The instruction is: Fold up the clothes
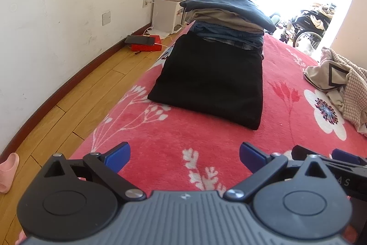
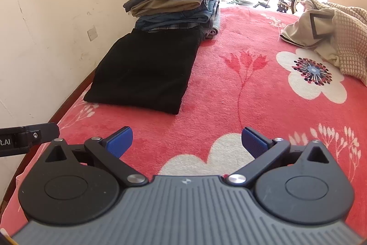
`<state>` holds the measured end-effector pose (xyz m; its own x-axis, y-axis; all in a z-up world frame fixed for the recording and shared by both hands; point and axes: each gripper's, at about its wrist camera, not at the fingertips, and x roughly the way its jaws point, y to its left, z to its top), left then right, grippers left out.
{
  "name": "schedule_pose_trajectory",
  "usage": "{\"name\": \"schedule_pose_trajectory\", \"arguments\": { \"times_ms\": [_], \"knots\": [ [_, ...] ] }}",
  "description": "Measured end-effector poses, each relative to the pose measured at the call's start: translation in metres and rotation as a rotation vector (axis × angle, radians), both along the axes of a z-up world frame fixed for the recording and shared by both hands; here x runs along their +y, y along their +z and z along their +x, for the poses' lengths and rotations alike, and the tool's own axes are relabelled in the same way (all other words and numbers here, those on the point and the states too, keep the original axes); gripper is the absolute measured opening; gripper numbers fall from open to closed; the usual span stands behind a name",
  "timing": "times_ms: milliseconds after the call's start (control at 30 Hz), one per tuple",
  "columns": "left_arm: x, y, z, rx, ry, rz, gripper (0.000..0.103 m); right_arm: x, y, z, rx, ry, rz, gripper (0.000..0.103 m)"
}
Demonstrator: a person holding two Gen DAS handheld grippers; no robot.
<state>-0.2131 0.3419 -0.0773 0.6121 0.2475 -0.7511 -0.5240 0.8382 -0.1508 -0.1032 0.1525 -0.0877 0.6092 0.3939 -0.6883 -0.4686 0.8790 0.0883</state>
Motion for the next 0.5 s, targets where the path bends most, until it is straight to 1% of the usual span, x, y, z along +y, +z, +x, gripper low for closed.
{"name": "schedule_pose_trajectory", "arguments": {
  "times_ms": [500],
  "knots": [
    [0.0003, -0.0028, 0.0013, 0.017, 0.009, 0.004, 0.102, 0.0003, -0.0023, 0.0013, 0.006, -0.004, -0.007, 0.102]
  ]
}}
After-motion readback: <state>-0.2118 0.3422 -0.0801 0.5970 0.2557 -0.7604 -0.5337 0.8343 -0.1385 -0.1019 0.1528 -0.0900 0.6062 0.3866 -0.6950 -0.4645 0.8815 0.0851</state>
